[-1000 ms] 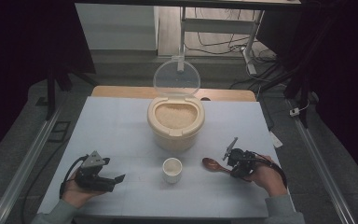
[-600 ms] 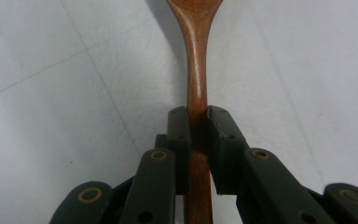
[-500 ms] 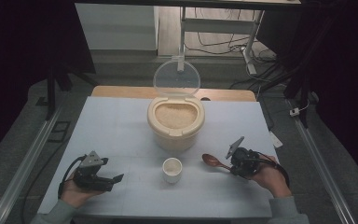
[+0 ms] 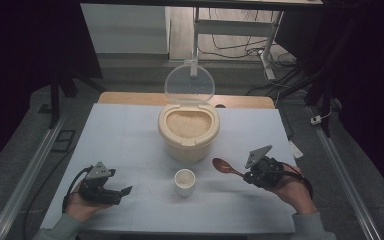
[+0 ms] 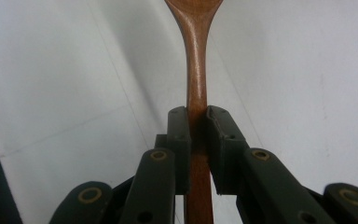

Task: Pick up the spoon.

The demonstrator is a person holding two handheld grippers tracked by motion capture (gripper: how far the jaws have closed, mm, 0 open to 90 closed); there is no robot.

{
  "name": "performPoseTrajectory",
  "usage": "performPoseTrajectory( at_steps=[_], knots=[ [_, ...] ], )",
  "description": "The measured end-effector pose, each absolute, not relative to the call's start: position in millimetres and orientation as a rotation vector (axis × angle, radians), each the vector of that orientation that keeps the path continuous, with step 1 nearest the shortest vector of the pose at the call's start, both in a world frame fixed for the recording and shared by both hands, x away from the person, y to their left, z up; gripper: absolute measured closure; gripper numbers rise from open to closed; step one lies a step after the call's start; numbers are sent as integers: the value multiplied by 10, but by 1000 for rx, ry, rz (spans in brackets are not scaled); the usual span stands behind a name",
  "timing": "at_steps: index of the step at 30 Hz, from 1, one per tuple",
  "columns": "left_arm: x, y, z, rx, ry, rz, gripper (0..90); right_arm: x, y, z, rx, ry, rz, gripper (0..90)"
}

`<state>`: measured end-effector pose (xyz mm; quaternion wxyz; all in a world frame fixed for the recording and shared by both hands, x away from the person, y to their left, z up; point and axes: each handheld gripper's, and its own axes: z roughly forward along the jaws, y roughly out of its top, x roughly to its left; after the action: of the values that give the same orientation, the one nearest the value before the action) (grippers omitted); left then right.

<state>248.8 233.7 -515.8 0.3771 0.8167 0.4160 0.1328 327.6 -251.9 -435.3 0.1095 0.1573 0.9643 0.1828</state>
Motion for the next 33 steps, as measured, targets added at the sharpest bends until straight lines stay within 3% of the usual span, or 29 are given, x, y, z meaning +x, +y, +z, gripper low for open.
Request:
performPoseTrajectory(
  at_steps=[33],
  knots=[
    [2471, 2325, -5136, 2093, 1051, 327, 106, 2896, -1573, -4112, 36, 2770, 689, 796]
  ],
)
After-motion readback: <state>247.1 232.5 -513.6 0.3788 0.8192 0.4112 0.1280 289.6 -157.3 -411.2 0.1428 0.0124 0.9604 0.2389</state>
